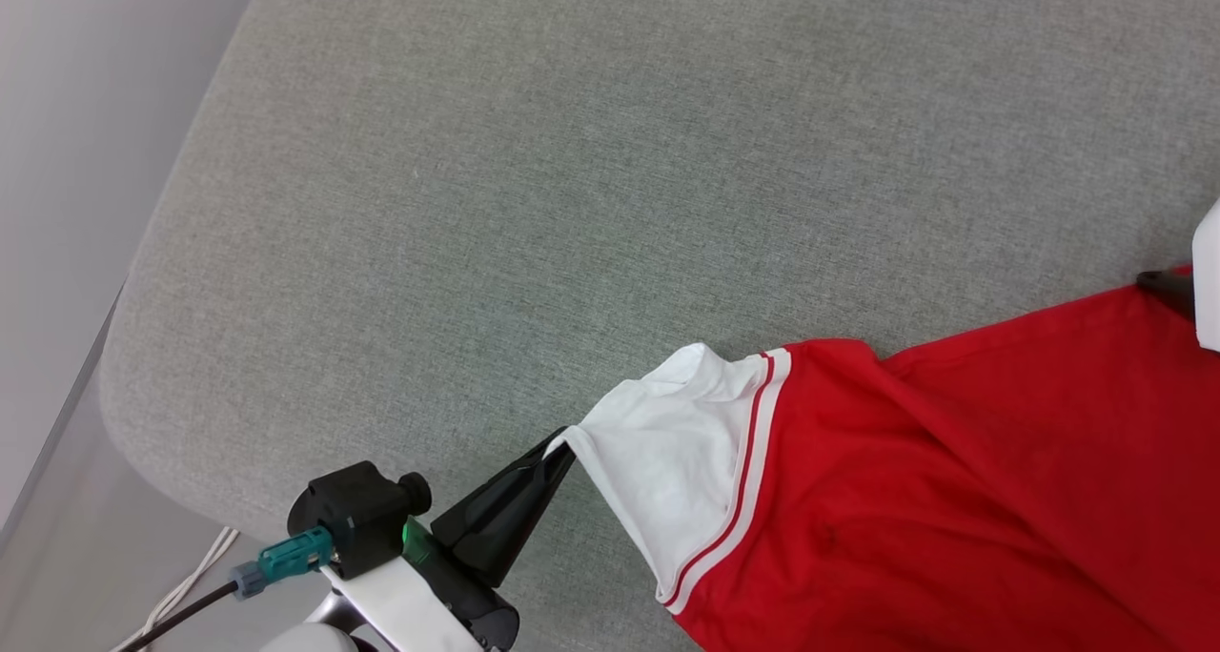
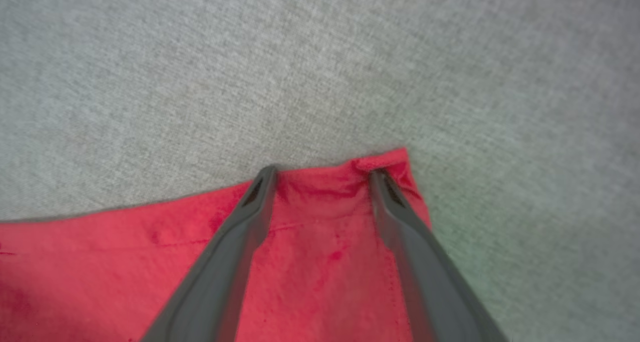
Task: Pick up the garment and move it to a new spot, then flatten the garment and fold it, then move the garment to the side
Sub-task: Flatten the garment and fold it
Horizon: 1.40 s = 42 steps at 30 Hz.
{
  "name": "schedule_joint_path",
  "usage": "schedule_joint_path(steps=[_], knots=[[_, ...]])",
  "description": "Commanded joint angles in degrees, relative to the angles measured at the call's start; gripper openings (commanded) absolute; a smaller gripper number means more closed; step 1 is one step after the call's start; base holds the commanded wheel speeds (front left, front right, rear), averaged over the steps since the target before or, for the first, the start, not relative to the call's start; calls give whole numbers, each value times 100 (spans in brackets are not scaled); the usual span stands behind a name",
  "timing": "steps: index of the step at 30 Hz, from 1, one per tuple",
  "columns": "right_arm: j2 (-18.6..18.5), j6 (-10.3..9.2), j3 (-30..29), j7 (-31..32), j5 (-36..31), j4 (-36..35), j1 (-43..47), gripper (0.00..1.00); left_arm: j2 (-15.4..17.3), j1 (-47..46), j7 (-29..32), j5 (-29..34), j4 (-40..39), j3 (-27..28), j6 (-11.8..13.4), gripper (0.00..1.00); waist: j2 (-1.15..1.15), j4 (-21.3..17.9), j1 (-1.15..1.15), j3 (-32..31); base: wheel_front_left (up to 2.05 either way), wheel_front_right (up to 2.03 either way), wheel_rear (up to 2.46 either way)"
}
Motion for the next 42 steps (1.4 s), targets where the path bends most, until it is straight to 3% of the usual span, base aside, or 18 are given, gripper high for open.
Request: schedule_joint_path(steps=[1, 7, 19, 31, 35, 42], knots=[[185, -2, 188, 215, 1, 471, 779, 0, -35, -81, -35, -19, 44, 0, -32, 0, 0, 6, 1, -28, 0, 0, 0], [-12, -2, 356, -81, -81, 342, 868, 0, 18, -58, -72, -1, 94, 44, 2, 0, 0, -96, 1, -227, 0, 0, 0], [-342, -2, 904, -1758, 375, 346, 246, 0, 467, 197, -78, 5, -148, 345, 354, 0, 0, -841, 1, -1399, 0, 0, 0], [-618, -3, 1140, -2579, 1199, -344, -232, 0, 1364, 69, -20, 76, -1013, 1261, 1001, 0, 0, -1672, 1, -2329, 0, 0, 0], [-652, -2, 1139, -2814, 1316, -670, -351, 0, 1688, -142, 43, 120, -1302, 1615, 1115, 0, 0, -1960, 1, -2508, 0, 0, 0], [-430, -2, 1100, -3094, 1472, -1293, -407, 0, 2043, -661, 151, 33, -1678, 2244, 1304, 0, 0, -2430, 1, -2757, 0, 0, 0]])
